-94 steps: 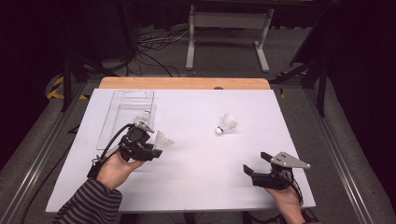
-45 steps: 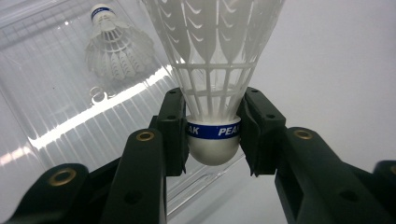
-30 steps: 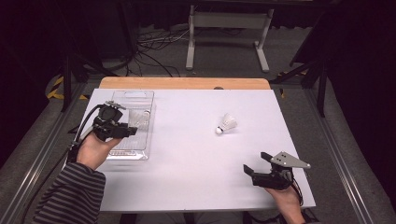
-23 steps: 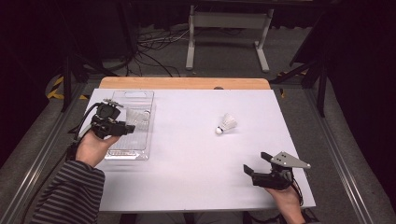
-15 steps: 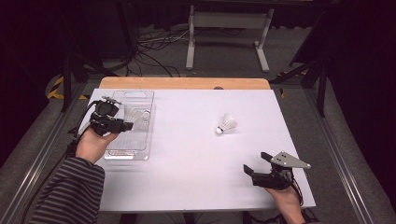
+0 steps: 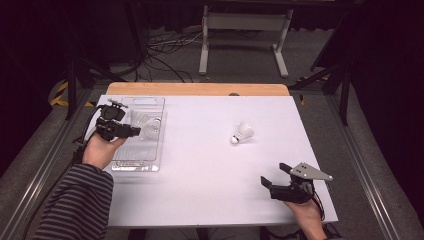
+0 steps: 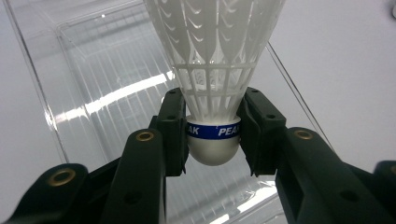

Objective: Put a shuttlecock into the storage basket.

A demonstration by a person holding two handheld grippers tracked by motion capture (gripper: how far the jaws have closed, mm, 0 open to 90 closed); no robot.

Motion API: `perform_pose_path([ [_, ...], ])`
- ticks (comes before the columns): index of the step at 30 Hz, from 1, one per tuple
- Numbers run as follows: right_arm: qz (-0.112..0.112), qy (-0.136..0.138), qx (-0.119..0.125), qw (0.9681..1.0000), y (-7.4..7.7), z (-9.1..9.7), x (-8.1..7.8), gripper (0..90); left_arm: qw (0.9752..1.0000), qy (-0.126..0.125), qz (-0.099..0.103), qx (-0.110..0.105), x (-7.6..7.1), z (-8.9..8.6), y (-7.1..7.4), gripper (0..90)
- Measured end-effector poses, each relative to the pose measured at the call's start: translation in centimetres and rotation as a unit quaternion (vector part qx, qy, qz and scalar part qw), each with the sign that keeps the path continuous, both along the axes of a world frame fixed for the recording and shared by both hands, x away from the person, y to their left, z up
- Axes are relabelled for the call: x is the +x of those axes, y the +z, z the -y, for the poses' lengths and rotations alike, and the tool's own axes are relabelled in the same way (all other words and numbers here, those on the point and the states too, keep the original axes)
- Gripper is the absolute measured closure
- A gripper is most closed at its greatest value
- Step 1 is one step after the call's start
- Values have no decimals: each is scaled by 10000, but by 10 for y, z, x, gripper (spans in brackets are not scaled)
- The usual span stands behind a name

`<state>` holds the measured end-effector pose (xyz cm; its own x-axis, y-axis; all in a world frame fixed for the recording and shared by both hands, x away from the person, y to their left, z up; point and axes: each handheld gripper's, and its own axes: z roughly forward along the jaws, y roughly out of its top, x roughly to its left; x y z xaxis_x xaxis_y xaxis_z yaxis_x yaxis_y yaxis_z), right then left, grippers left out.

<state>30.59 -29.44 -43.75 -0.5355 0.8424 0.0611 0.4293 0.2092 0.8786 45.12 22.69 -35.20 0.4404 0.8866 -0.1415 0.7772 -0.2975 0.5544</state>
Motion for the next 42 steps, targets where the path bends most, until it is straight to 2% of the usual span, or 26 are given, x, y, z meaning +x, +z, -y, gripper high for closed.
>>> perform_pose_path([
  [8,-1,1,-5,10000,0,0,0,127,9999,153,-50,33,9,-7,-4,647],
  [11,-3,0,0,10000,0,0,0,127,9996,290,-48,38,12,-11,-6,648],
  [19,-9,9,-12,10000,0,0,0,127,9992,395,-73,83,17,-12,-9,647],
  [31,-21,7,-3,10000,-1,0,1,127,9979,514,-171,347,30,-11,-19,645],
  [42,-26,23,-12,10000,-1,-1,1,127,9966,639,-302,434,40,-11,-28,640],
])
